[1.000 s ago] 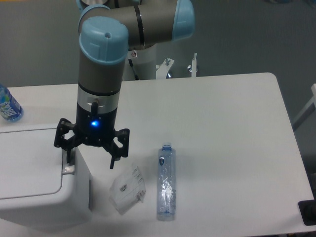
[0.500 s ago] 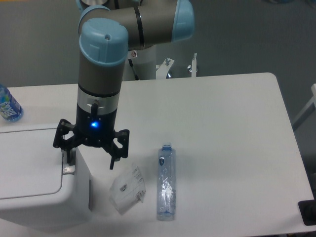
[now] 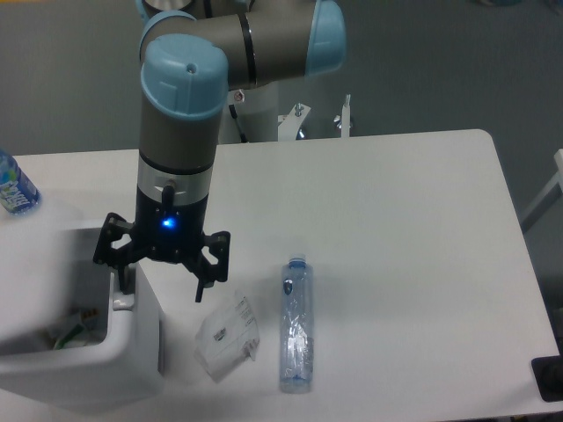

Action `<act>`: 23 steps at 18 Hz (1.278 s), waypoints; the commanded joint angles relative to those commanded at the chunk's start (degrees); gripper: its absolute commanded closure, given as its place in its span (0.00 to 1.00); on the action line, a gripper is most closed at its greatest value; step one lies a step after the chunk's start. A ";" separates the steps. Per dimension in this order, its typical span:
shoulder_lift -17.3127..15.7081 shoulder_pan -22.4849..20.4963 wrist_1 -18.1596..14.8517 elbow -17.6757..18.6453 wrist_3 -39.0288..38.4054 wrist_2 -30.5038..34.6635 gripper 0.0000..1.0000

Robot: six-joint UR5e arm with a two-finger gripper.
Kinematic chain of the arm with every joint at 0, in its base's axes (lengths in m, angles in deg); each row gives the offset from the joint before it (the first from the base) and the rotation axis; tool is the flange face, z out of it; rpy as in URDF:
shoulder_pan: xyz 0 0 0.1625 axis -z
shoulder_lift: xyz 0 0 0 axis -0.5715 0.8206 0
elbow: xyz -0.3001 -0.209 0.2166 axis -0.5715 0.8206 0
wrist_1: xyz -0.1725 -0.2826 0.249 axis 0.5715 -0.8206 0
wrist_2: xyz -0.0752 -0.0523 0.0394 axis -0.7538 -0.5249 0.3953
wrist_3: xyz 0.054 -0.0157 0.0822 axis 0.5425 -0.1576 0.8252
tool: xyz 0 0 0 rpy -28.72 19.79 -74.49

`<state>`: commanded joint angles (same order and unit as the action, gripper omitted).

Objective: Open the trash can

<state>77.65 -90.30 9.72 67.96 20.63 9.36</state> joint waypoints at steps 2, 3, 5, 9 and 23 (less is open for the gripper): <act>0.00 0.00 0.00 0.09 0.00 0.00 0.00; -0.09 0.00 0.00 -0.08 0.00 0.00 0.00; -0.44 0.00 0.00 -0.96 0.09 -0.09 0.00; -0.44 -0.79 3.06 -4.21 0.97 0.17 0.00; -2.46 -12.82 6.07 -5.97 16.70 11.33 0.00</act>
<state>75.19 -103.13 15.79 61.99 37.33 20.69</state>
